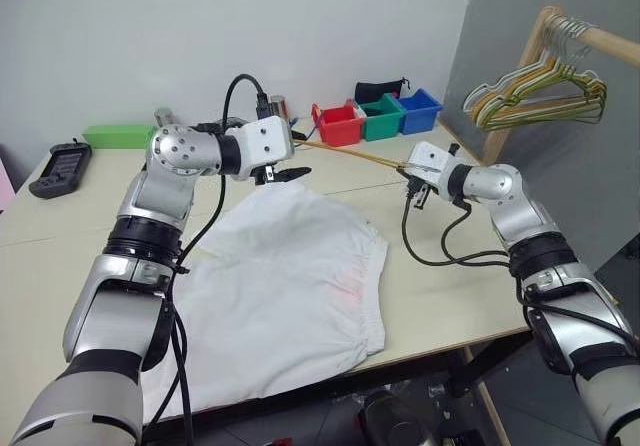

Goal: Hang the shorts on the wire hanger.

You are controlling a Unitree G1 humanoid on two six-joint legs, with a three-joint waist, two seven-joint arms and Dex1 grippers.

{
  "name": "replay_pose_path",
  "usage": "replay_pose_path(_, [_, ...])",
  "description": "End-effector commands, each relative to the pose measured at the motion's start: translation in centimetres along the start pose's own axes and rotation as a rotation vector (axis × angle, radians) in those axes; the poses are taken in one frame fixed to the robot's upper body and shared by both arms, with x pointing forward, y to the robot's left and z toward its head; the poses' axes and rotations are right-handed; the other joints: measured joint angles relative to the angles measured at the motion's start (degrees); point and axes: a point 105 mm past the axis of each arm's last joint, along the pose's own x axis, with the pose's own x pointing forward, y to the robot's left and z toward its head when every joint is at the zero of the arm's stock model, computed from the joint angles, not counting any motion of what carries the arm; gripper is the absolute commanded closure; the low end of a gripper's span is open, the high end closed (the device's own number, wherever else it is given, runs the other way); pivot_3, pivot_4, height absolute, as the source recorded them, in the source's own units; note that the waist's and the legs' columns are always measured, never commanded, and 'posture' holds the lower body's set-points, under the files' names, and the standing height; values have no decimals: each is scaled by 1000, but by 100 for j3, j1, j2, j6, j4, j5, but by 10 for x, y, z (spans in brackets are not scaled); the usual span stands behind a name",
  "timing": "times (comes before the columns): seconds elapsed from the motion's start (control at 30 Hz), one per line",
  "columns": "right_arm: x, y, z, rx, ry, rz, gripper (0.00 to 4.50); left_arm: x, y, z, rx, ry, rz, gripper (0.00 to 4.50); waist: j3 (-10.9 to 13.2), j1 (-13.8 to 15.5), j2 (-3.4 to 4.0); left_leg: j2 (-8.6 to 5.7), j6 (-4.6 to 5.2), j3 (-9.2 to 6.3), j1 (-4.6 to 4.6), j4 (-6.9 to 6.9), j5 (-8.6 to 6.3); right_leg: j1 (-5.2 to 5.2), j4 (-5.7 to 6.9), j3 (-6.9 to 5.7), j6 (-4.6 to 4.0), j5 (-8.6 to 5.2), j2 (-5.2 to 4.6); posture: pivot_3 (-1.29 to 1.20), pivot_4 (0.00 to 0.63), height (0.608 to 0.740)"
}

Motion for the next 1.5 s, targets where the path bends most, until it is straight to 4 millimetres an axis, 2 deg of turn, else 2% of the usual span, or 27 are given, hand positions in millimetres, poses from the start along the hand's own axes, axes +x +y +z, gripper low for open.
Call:
replay_pose_path(0.03, [-4, -12, 10, -78, -18, -53, 4357, -10, 27, 22, 39, -66, 83, 1696, 0, 2, 0, 0, 0, 0, -1, 0, 0, -1, 0, 0, 0, 0, 0, -285, 9, 740])
replay_pose_path(0.3, [-8, -15, -2, -157, 67, -64, 4357, -25, 32, 24, 10, -73, 54, 1696, 0, -8, 0, 0, 0, 1, 0, -1, 0, -1, 0, -1, 0, 0, 0, -290, 5, 740])
replay_pose_path(0.43, [-9, -18, -4, -198, 85, -79, 4357, -29, 34, 19, 5, -57, 69, 1696, 0, -10, 0, 0, 0, 0, 1, 0, 0, 0, 0, -1, 0, 0, 0, -291, 6, 740])
replay_pose_path(0.53, [-11, -21, 0, -246, 85, -93, 4357, -29, 33, 12, 3, -44, 74, 1173, 0, -8, 0, 0, 0, 0, 0, 0, 0, 0, 0, 0, 0, 0, 0, -288, 8, 740])
replay_pose_path(0.6, [-14, -27, 3, -323, 93, -117, 4357, -29, 30, 3, 0, -27, 93, 663, 0, -8, 0, 0, 0, 1, 0, 0, 0, 0, 0, 0, 0, 0, 0, -294, 11, 740])
replay_pose_path(0.63, [-16, -28, 4, -342, 95, -125, 4357, -28, 28, 2, -5, -29, 94, 599, 1, -6, 1, 1, 0, 0, -1, -1, 0, -2, 0, -1, 0, 0, 0, -294, 11, 740])
replay_pose_path(0.7, [-17, -29, 7, -366, 93, -136, 4357, -26, 25, 2, -6, -40, 87, 113, 0, -4, 1, 0, 0, 1, -1, -1, 0, -2, -1, 0, 0, 0, -1, -295, 12, 740])
replay_pose_path(0.73, [-17, -29, 8, -383, 90, -140, 4357, -24, 23, 3, 1, -43, 88, 27, 0, -5, 0, 0, 0, 1, -1, -1, 0, -2, -1, 1, 0, 0, -1, -295, 12, 740])
replay_pose_path(0.97, [-17, -25, 24, -444, 74, -154, 4357, -5, 19, 5, 45, -22, 121, 27, 0, 5, 0, 0, 0, 0, 0, 0, 0, 1, -1, -1, 0, 0, -1, -300, 16, 740])
replay_pose_path(1.17, [-17, -26, 31, -444, 87, -159, 4357, 10, 0, 10, 53, -17, 51, 27, 0, 0, 0, 0, 0, 0, -1, 0, 0, -1, 0, -1, 0, 0, -1, -309, 18, 740])
replay_pose_path(1.37, [-17, -26, 38, -453, 82, -163, 4357, 15, -3, -1, 71, 57, 46, 27, 0, -21, 0, 0, 0, 0, 0, 0, 0, -1, 0, -1, 0, 0, -1, -314, 14, 740])
replay_pose_path(1.5, [-18, -26, 42, -464, 77, -163, 4357, 15, 1, -8, 75, 95, 75, 777, 0, -36, 0, 0, 0, 0, 0, 0, 0, -1, 0, 0, 0, 0, -1, -318, 13, 740])
